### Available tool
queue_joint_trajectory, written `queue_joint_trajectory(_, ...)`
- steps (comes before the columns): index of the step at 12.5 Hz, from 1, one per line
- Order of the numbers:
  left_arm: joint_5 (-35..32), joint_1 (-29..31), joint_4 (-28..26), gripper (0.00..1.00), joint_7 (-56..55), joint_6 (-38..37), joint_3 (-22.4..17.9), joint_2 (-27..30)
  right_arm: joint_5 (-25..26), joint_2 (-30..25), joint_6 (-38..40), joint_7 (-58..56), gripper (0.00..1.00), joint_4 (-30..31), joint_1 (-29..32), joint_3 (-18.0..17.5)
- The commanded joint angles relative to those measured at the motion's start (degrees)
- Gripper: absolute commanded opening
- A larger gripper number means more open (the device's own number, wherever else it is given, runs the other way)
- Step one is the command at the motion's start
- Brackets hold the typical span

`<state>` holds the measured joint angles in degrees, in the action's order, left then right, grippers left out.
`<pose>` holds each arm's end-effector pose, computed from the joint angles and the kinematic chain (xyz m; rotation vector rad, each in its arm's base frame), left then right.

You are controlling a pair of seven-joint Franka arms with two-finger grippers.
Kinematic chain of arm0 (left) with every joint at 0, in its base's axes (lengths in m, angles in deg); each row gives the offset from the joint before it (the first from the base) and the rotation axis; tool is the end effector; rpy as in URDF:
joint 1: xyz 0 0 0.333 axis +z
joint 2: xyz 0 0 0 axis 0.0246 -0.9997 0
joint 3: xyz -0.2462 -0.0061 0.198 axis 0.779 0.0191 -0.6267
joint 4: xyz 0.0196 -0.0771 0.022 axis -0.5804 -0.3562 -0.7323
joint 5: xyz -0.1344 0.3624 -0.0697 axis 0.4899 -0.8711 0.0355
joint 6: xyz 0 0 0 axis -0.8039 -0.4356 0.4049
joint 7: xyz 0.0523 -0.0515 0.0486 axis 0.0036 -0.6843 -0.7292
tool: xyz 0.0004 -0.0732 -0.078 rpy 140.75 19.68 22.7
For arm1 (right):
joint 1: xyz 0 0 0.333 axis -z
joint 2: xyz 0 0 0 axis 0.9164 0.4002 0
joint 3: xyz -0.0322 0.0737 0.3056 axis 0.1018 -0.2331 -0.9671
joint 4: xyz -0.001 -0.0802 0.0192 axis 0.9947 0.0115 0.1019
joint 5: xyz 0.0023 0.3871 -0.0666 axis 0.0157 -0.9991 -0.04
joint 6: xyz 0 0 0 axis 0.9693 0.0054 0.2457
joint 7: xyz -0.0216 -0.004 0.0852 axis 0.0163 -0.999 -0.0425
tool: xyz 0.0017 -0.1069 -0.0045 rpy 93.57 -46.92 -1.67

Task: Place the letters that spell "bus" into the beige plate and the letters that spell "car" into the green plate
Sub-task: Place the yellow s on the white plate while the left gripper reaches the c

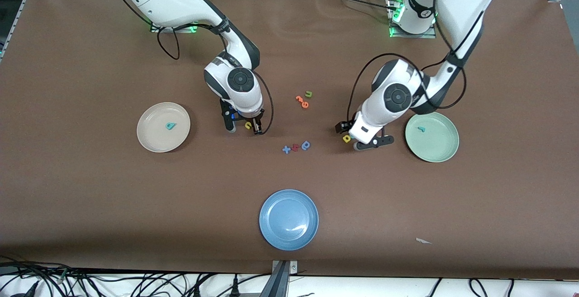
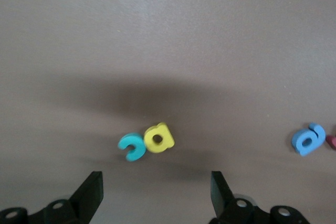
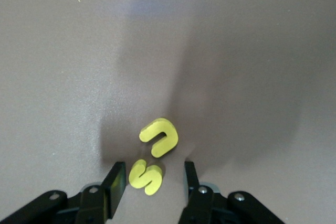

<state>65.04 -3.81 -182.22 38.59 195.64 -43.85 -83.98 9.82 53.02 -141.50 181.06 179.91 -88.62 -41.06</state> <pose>0.5444 -0.2865 0.2061 2.9784 0.3895 -0.1767 0.4987 0.4011 0.1738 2.5179 -1.8749 0.0149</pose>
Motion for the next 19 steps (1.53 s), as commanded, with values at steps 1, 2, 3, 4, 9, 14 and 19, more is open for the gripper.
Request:
queue_joint_trajectory(1, -6.2, -0.3, 0.8, 0.91, -4.4, 1.1, -0.5, -1.7, 1.1, -0.8, -1.1, 0.2, 0.3, 1.6, 0.1, 0.4)
queue_joint_trajectory(2, -8.3, -0.2, 0.8, 0.91, -5.2, 1.1, -0.6, -2.2, 1.1, -0.8, -1.1, -0.3, 0.24, 1.5, 0.1, 0.4)
queue_joint_trajectory(3, -10.3, -0.1, 0.8, 0.9, -5.9, 1.1, -0.6, -2.2, 1.0, -0.8, -1.0, -0.6, 0.23, 1.5, 0.1, 0.4)
queue_joint_trajectory(4, -11.4, -0.1, 0.9, 0.89, -6.0, 1.1, -0.6, -2.2, 1.0, -0.9, -0.9, -0.8, 0.21, 1.5, 0.1, 0.4)
queue_joint_trajectory(9, -12.2, -0.3, 2.0, 0.8, -11.7, 1.2, -0.7, -3.6, -3.9, -5.9, 6.2, -7.4, 0.21, 0.3, 1.3, 0.2)
queue_joint_trajectory(14, -15.3, -0.3, 2.3, 0.79, -15.2, 1.2, -0.7, -4.3, -14.4, -14.4, 20.6, -33.7, 0.21, -0.2, 7.1, 0.3)
queue_joint_trajectory(19, -19.8, -0.1, 3.1, 0.79, -17.4, 1.1, -0.6, -4.8, -14.3, -20.1, 23.8, -69.9, 0.22, 8.9, 14.7, 7.5)
